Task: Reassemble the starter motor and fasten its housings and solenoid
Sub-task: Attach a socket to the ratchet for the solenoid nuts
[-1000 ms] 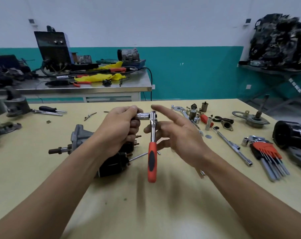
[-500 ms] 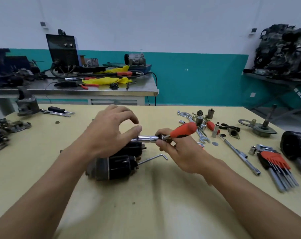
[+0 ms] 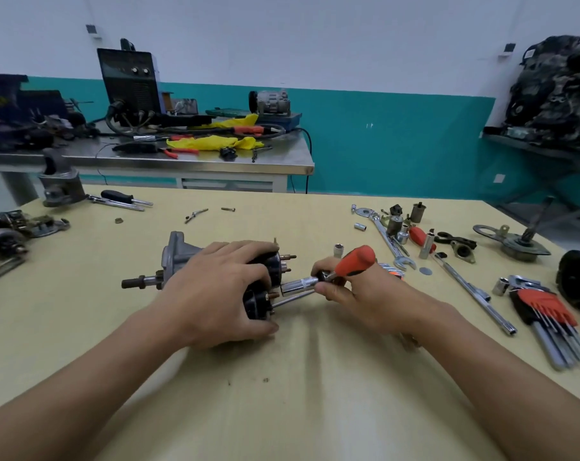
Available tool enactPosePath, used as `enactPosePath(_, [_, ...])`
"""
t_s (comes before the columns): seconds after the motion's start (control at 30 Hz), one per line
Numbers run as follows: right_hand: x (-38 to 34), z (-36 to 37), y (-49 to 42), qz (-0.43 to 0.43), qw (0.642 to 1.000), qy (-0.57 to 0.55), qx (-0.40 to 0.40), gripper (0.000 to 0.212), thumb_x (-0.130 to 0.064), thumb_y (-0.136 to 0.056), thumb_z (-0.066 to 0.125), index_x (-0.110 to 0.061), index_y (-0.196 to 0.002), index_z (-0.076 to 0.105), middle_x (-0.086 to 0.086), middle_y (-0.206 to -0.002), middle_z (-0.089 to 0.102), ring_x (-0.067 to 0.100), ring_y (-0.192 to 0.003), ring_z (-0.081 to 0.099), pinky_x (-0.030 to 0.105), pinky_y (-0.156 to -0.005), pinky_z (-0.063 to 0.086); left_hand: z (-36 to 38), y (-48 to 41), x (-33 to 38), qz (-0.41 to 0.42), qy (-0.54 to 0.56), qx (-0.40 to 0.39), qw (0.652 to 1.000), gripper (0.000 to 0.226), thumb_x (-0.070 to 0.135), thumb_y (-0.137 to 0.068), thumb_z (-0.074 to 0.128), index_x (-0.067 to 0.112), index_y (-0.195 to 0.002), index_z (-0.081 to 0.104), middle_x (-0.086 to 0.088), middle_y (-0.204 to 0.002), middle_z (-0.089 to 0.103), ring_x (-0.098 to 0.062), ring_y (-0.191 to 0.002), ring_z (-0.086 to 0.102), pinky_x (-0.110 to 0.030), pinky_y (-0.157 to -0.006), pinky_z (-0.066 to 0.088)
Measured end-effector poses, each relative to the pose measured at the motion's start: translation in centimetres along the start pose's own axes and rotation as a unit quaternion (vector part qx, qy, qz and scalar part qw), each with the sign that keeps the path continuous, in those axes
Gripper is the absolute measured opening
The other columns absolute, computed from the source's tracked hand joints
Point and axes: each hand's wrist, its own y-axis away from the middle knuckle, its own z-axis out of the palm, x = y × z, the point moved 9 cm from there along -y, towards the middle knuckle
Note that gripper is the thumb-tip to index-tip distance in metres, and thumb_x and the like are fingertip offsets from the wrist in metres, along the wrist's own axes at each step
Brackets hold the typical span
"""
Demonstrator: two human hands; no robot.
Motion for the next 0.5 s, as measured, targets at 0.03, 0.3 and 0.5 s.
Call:
enactPosePath(0.03, [-0.1, 0.0, 0.2, -0.002, 1.000, 0.001, -0.004, 0.010, -0.043, -0.100, 0.051, -0.037, -0.103, 0.059, -0.013, -0.088, 0.060, 0.008, -0.083, 0.058, 0.022, -0.074, 0.049, -0.1, 0.3, 0.0, 0.001, 0.005, 0.010, 1.000, 0.058, 0.081, -0.062, 0.055, 0.039, -0.101, 0.061, 0.019, -0.150, 0.041, -0.008, -0.130, 0.043, -0.029, -0.106, 0.032])
enactPosePath(0.3, [-1.0, 1.7, -0.1, -0.008, 1.000, 0.007, -0.016, 0.015, -0.045, -0.098, 0.054, -0.035, -0.106, 0.062, -0.017, -0.085, 0.061, -0.001, -0.083, 0.058, 0.012, -0.070, 0.039, -0.6, 0.8, 0.1, 0.008, 0.011, 0.006, 1.000, 0.061, 0.078, -0.064, 0.058, 0.036, -0.109, 0.060, 0.019, -0.148, 0.043, -0.008, -0.129, 0.046, -0.027, -0.107, 0.033])
enactPosePath(0.5, [-2.4, 2.6, 0.0, -0.048, 0.998, -0.010, -0.034, 0.020, -0.041, -0.102, 0.049, -0.029, -0.093, 0.062, -0.008, -0.078, 0.062, 0.011, -0.077, 0.059, 0.033, -0.074, 0.051, -0.7, 1.1, 0.0, 0.007, 0.024, 0.005, 1.000, 0.054, 0.075, -0.066, 0.057, 0.038, -0.103, 0.066, 0.019, -0.146, 0.044, -0.009, -0.127, 0.047, -0.025, -0.102, 0.032])
